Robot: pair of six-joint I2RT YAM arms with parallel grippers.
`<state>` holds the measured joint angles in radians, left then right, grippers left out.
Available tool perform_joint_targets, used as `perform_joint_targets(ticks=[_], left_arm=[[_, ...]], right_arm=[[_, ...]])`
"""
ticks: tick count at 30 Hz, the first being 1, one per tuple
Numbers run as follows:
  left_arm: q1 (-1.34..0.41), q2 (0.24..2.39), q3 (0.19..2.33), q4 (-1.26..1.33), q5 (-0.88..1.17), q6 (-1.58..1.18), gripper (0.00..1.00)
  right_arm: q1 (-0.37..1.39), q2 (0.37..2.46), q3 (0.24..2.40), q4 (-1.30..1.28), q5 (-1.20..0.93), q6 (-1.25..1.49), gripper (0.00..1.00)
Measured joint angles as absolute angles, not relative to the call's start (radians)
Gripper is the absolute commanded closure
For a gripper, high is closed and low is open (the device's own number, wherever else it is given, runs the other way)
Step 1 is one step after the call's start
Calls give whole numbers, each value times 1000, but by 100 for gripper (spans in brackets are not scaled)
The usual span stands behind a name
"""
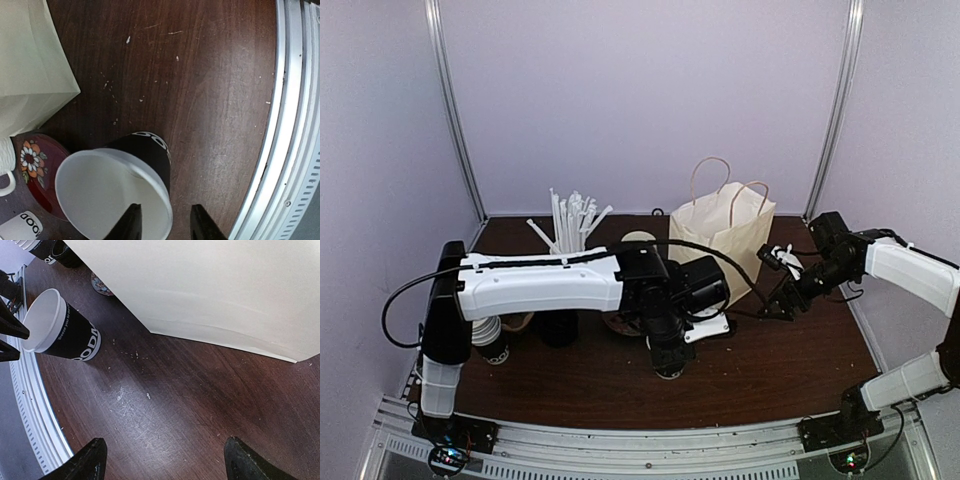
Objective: Pack the takeout coffee
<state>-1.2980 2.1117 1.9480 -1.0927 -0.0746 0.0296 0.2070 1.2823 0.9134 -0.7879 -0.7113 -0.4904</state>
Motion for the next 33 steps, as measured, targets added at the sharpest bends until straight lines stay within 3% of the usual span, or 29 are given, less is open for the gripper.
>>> perform_joint_targets(ticks=[9,12,15,17,20,27,33], left_arm=[[-1365,2043,2001,-1124,-121,27,27],[-1363,1934,1920,-1094,-177,14,23],[-1315,1826,1819,-1081,-249,-6,8],[-1258,1768,1746,-1063,-304,-36,11],[-1164,1730,1661,-1061,-353,-100,26],[-950,1726,1527,-1116,-354,-235,40],[-945,1734,1480,-1126,-310,-285,36]], right_arm=[[207,1287,913,-788,-719,-490,15],[207,1293,913,-787,-720,-489,15],[207,1297,914,-787,-716,-483,15],[207,1298,914,-787,-709,-482,15],[207,1298,914,-788,-702,-483,15],[207,1298,914,-788,-698,-488,14],[207,1312,915,-789,-698,-494,15]])
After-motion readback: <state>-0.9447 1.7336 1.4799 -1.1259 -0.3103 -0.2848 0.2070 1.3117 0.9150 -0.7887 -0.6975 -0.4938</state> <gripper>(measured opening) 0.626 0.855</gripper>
